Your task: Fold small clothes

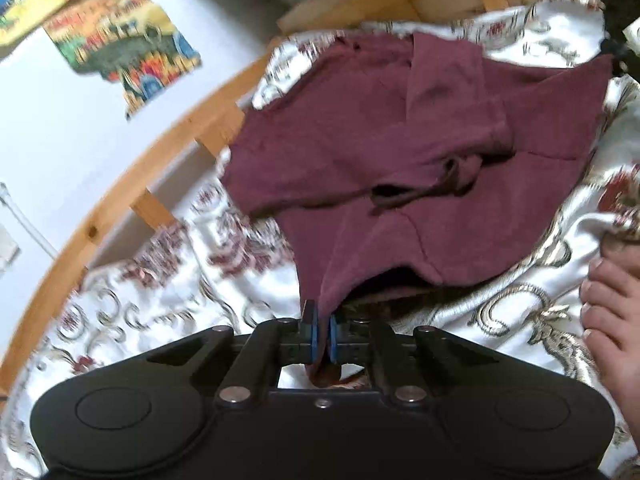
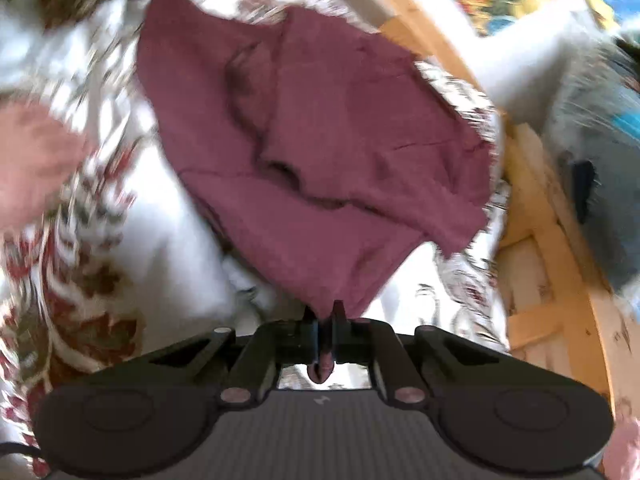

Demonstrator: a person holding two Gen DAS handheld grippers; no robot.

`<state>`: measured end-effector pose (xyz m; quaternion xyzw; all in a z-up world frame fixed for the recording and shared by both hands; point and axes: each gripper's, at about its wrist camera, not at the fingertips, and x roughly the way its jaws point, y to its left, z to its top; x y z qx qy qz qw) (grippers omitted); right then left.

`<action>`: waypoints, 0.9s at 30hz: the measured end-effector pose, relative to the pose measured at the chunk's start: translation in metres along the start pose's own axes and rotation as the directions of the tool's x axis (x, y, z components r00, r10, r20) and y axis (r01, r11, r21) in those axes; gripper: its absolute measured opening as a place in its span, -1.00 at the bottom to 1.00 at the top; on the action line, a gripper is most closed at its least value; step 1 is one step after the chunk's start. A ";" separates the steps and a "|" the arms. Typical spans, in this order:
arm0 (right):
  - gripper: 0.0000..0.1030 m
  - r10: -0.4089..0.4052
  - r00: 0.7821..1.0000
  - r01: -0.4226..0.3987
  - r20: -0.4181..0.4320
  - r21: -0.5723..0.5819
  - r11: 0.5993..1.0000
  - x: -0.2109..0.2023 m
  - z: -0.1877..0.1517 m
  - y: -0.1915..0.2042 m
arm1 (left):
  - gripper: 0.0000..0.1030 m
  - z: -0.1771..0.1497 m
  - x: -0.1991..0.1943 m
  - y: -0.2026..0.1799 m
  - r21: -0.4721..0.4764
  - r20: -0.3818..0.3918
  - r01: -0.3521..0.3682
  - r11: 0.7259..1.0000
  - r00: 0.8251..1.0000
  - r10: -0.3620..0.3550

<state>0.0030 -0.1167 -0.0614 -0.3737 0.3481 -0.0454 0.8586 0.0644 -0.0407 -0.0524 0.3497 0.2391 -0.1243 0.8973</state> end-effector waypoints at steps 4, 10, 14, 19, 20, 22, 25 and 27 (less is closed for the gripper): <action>-0.87 -0.030 0.999 0.026 0.027 0.137 0.990 -0.030 0.002 -0.027 | -0.90 0.007 -0.027 0.013 -0.037 0.035 0.012 0.999 0.999 -0.011; -0.88 -0.043 0.998 0.029 0.050 0.249 0.968 -0.081 -0.007 -0.038 | -0.90 0.007 -0.070 0.033 -0.067 0.059 0.059 0.996 0.997 -0.056; -0.88 -0.066 0.997 0.051 0.039 0.298 0.953 -0.121 -0.013 -0.030 | -0.90 0.004 -0.107 0.036 -0.067 0.063 0.099 0.993 0.993 -0.095; -0.88 -0.092 0.995 0.071 0.036 0.387 0.919 -0.165 -0.020 -0.023 | -0.90 -0.003 -0.142 0.033 -0.073 0.036 0.173 0.982 0.985 -0.170; -0.88 -0.095 0.995 0.071 0.041 0.400 0.914 -0.170 -0.021 -0.024 | -0.90 -0.004 -0.147 0.033 -0.074 0.033 0.182 0.981 0.983 -0.180; -0.88 -0.102 0.993 0.070 0.056 0.413 0.908 -0.178 -0.022 -0.025 | -0.90 -0.001 -0.153 0.036 -0.077 0.030 0.188 0.979 0.982 -0.187; -0.88 -0.122 0.989 0.077 0.080 0.419 0.905 -0.176 -0.016 -0.033 | -0.90 0.012 -0.152 0.046 -0.108 0.026 0.180 0.978 0.984 -0.178; -0.88 -0.143 0.985 0.090 0.098 0.420 0.903 -0.167 -0.007 -0.041 | -0.90 0.024 -0.145 0.056 -0.139 0.016 0.168 0.976 0.986 -0.167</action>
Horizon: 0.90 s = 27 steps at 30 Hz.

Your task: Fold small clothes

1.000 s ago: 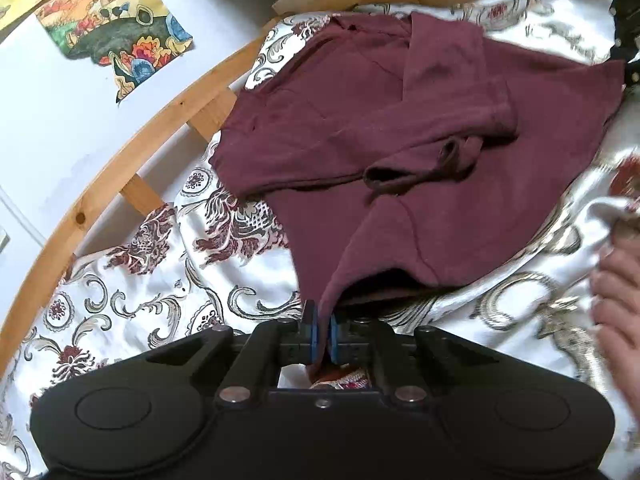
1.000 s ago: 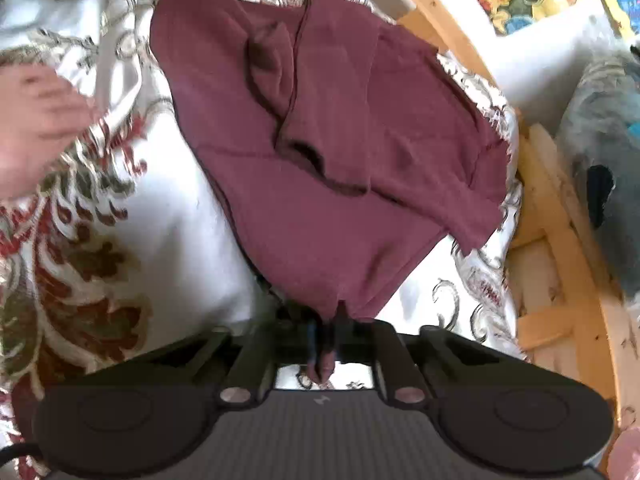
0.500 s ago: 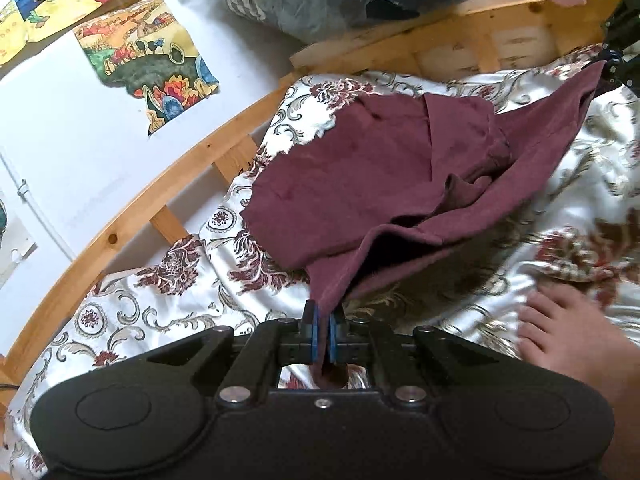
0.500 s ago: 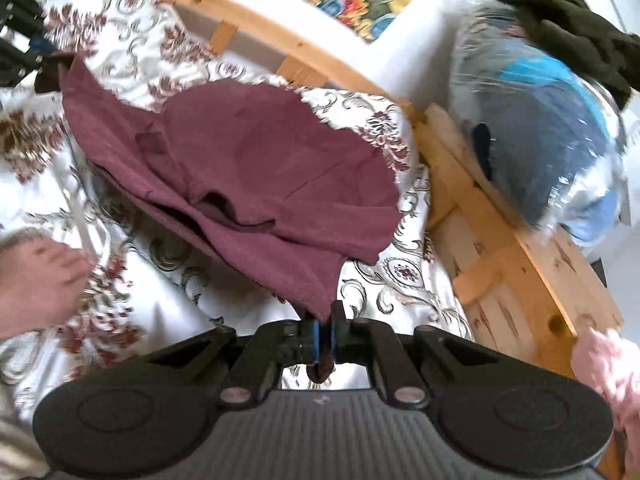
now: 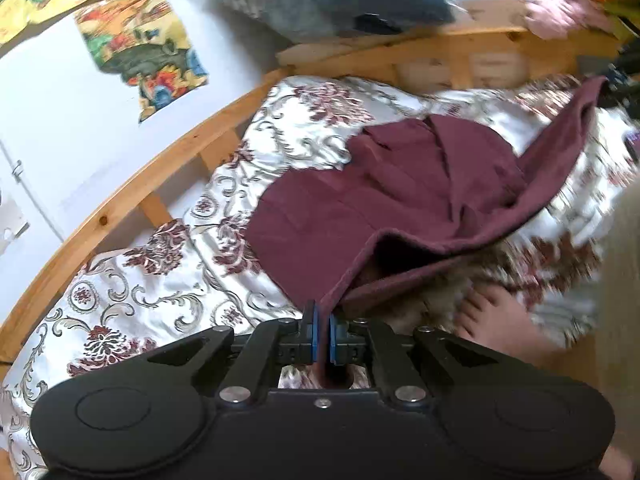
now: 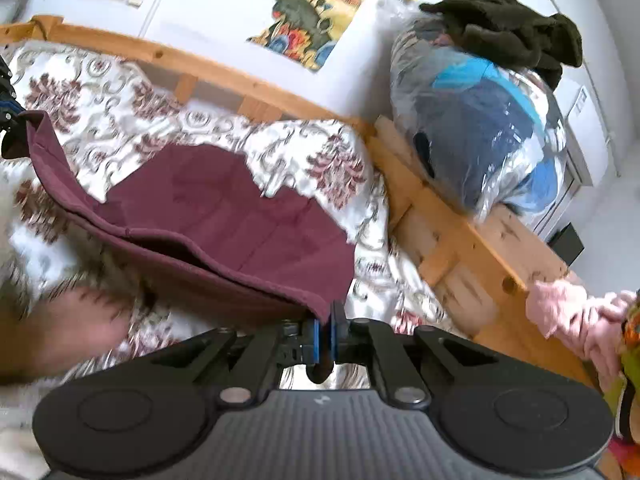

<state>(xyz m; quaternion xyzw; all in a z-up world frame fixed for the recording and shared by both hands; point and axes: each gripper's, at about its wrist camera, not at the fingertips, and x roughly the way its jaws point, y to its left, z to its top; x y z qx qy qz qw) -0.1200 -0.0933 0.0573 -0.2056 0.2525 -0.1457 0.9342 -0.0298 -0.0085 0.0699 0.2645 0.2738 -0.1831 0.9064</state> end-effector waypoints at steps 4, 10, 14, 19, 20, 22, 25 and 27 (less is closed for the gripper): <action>-0.88 -0.046 0.997 0.048 0.057 -0.027 0.998 0.034 0.022 -0.006 | -0.90 0.033 0.020 0.016 -0.024 -0.004 -0.043 0.999 0.999 0.043; -0.88 -0.087 0.991 0.088 0.105 -0.009 0.996 0.102 0.053 -0.029 | -0.89 0.086 0.067 0.039 -0.045 -0.013 -0.112 0.993 0.994 0.112; -0.88 -0.087 0.989 0.087 0.115 0.008 0.996 0.149 0.068 -0.039 | -0.88 0.106 0.112 0.062 -0.118 -0.076 -0.150 0.982 0.987 0.142; -0.88 -0.082 0.991 0.079 0.103 0.024 0.997 0.204 0.081 -0.036 | -0.88 0.115 0.174 0.087 -0.147 -0.122 -0.190 0.971 0.977 0.173; -0.88 -0.080 0.992 0.077 0.094 0.029 0.997 0.214 0.082 -0.036 | -0.88 0.116 0.185 0.090 -0.145 -0.126 -0.194 0.970 0.976 0.177; -0.88 -0.072 0.995 0.069 0.072 0.043 0.997 0.235 0.083 -0.034 | -0.87 0.116 0.210 0.095 -0.159 -0.145 -0.198 0.967 0.974 0.175; -0.87 -0.061 0.997 0.060 0.036 0.041 0.997 0.263 0.081 -0.030 | -0.87 0.112 0.247 0.100 -0.198 -0.174 -0.187 0.962 0.973 0.153; -0.87 -0.054 0.998 0.053 0.012 0.036 0.998 0.279 0.077 -0.027 | -0.87 0.108 0.270 0.101 -0.224 -0.188 -0.182 0.957 0.972 0.141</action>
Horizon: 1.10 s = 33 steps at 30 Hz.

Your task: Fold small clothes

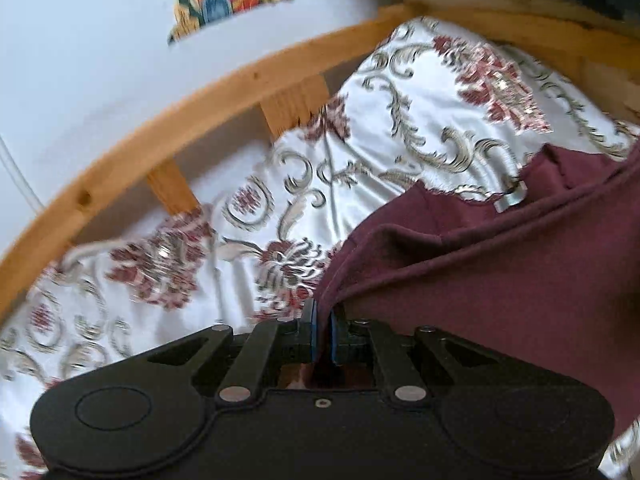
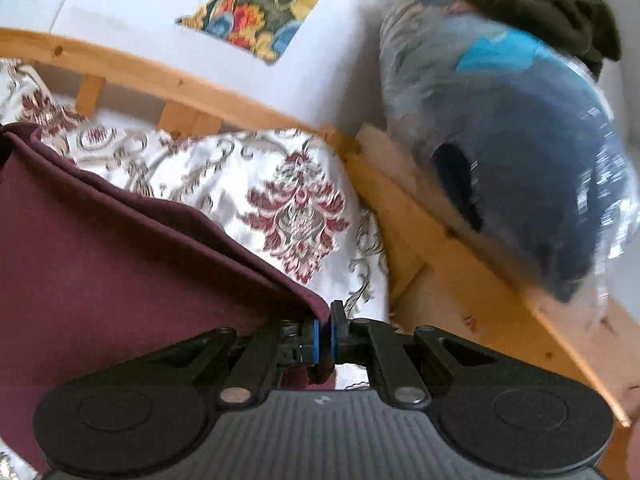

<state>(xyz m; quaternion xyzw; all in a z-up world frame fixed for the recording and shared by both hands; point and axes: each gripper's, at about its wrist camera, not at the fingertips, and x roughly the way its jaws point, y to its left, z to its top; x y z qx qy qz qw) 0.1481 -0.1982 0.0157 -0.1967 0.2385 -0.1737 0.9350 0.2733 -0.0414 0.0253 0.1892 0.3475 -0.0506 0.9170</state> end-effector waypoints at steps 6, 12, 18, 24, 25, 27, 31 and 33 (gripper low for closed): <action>-0.87 0.036 0.996 -0.036 -0.079 -0.001 0.999 0.043 -0.010 0.004 | -0.87 -0.001 0.044 -0.004 -0.026 -0.045 0.031 0.999 0.998 -0.033; -0.85 0.072 0.989 -0.069 -0.130 0.027 0.997 0.065 -0.016 0.002 | -0.85 -0.002 0.063 -0.007 -0.034 -0.063 0.051 0.998 0.997 -0.053; -0.50 0.067 0.988 -0.057 -0.138 0.076 0.995 0.066 -0.020 -0.007 | -0.38 0.000 0.065 0.001 -0.086 -0.058 0.065 0.994 0.996 -0.070; 0.20 0.077 0.991 -0.062 -0.113 0.137 0.989 0.046 -0.029 -0.022 | 0.48 -0.003 0.048 0.019 -0.164 0.003 0.059 0.985 0.998 -0.059; 0.39 0.081 0.991 -0.065 -0.109 0.142 0.988 0.041 -0.031 -0.023 | 0.61 -0.005 0.044 0.022 -0.178 0.010 0.067 0.982 0.998 -0.066; 0.61 0.082 0.992 -0.066 -0.099 0.154 0.986 0.028 -0.035 -0.024 | 0.76 -0.012 0.037 0.025 -0.204 0.021 0.064 0.977 0.998 -0.061; 0.93 0.068 0.994 -0.054 -0.085 0.155 0.986 -0.001 -0.045 -0.022 | 0.94 -0.034 0.017 0.023 -0.259 0.047 0.072 0.963 0.997 -0.062; 0.96 0.053 0.997 -0.041 -0.064 0.169 0.985 -0.015 -0.051 -0.021 | 0.97 -0.045 0.008 0.020 -0.282 0.051 0.078 0.956 0.997 -0.066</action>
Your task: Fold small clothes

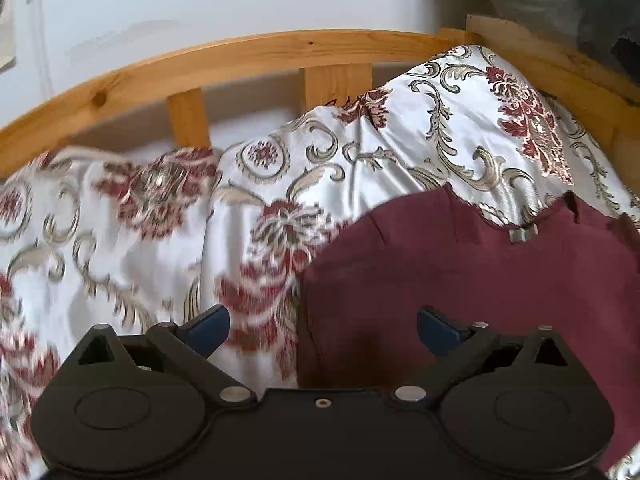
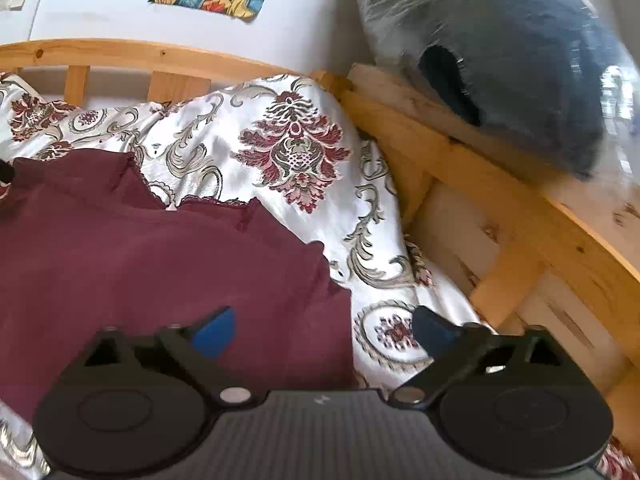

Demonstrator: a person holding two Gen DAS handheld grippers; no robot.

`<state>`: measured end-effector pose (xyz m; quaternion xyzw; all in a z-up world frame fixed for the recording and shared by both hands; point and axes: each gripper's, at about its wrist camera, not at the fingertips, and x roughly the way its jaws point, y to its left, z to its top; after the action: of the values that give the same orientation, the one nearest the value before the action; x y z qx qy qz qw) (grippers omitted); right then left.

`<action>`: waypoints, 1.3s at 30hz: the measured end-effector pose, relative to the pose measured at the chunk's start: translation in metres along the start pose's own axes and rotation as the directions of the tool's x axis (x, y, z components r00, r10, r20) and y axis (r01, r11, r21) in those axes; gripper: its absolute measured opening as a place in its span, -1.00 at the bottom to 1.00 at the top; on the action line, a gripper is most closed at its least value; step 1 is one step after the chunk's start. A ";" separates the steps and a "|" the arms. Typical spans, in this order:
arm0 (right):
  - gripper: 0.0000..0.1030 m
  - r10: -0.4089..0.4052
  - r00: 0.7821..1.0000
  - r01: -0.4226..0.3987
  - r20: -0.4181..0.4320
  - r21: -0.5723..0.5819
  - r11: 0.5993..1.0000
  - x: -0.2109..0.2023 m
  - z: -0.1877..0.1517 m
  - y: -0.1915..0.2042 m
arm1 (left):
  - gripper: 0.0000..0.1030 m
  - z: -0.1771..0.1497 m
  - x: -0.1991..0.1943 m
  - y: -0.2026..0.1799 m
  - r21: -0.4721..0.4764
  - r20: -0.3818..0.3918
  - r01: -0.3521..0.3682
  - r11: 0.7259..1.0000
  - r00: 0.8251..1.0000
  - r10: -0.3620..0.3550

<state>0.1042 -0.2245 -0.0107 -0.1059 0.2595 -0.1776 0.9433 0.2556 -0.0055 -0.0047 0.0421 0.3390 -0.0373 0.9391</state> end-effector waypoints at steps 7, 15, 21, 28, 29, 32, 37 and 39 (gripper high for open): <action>0.57 0.083 0.995 -0.088 0.060 0.096 0.992 -0.007 -0.012 0.002 | 0.98 -0.044 -0.028 -0.013 -0.049 -0.014 0.005 0.999 1.000 -0.005; -0.15 0.058 0.998 -0.059 0.013 0.156 0.986 0.021 -0.014 0.007 | 0.98 -0.061 -0.037 -0.035 0.104 -0.021 0.023 0.994 1.000 -0.021; -0.79 0.075 0.997 -0.072 -0.005 0.214 0.974 0.027 -0.017 0.003 | 0.69 -0.059 -0.029 -0.032 0.092 -0.049 0.023 0.995 0.999 -0.019; -0.82 0.039 0.999 -0.043 0.022 0.211 0.977 -0.002 -0.019 -0.007 | 0.54 -0.057 -0.023 -0.026 0.026 -0.066 0.020 0.999 0.998 -0.018; -0.82 0.038 0.999 -0.040 0.012 0.205 0.978 -0.003 -0.020 -0.007 | 0.54 -0.057 -0.022 -0.027 0.032 -0.069 0.017 0.999 0.998 -0.015; -0.81 0.041 0.999 -0.037 -0.014 0.202 0.979 0.004 -0.024 -0.005 | 0.54 -0.059 -0.017 -0.030 0.055 -0.083 0.001 0.999 0.997 0.003; -0.75 0.033 0.999 -0.028 -0.022 0.195 0.980 0.006 -0.026 -0.001 | 0.54 -0.061 -0.011 -0.027 0.033 -0.098 -0.008 0.999 0.995 0.011; -0.72 0.031 0.999 -0.027 -0.020 0.189 0.982 0.005 -0.027 0.000 | 0.57 -0.062 -0.010 -0.027 0.033 -0.103 -0.011 0.999 0.995 0.014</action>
<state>0.0941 -0.2296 -0.0361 -0.0101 0.2537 -0.1890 0.9486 0.2059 -0.0257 -0.0468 0.0611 0.3862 -0.0348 0.9197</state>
